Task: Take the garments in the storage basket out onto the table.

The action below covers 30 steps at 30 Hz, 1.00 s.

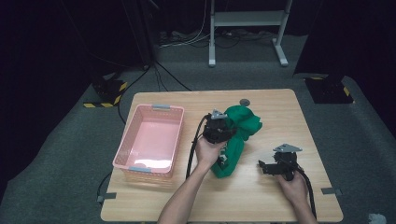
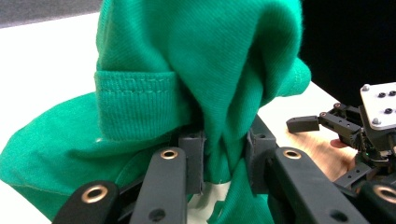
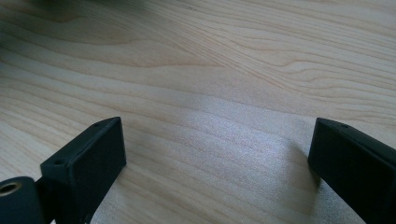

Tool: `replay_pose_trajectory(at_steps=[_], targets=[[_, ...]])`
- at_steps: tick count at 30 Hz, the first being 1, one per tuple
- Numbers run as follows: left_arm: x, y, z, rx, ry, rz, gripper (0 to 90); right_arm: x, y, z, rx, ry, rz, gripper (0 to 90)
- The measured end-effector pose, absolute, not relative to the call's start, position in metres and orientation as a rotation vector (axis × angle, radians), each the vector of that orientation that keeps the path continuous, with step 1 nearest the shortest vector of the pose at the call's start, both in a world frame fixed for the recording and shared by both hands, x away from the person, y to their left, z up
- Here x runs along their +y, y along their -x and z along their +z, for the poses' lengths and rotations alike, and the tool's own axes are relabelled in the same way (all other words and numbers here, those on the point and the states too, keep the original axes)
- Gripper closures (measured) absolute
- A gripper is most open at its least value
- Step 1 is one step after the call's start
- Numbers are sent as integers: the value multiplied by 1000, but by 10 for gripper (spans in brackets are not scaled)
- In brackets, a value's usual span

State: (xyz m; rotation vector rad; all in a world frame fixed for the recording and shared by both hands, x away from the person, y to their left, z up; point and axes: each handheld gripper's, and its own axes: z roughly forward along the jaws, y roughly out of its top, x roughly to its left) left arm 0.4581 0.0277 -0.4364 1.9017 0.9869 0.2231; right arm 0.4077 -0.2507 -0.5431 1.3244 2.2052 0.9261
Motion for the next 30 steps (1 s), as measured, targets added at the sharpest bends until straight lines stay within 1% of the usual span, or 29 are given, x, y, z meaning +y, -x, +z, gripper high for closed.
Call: replay_pose_trajectory(at_steps=[30], targets=[[22,-463,-460,1029,-1912,223,739,-251,-408,-543,2204,-1327,927,41]])
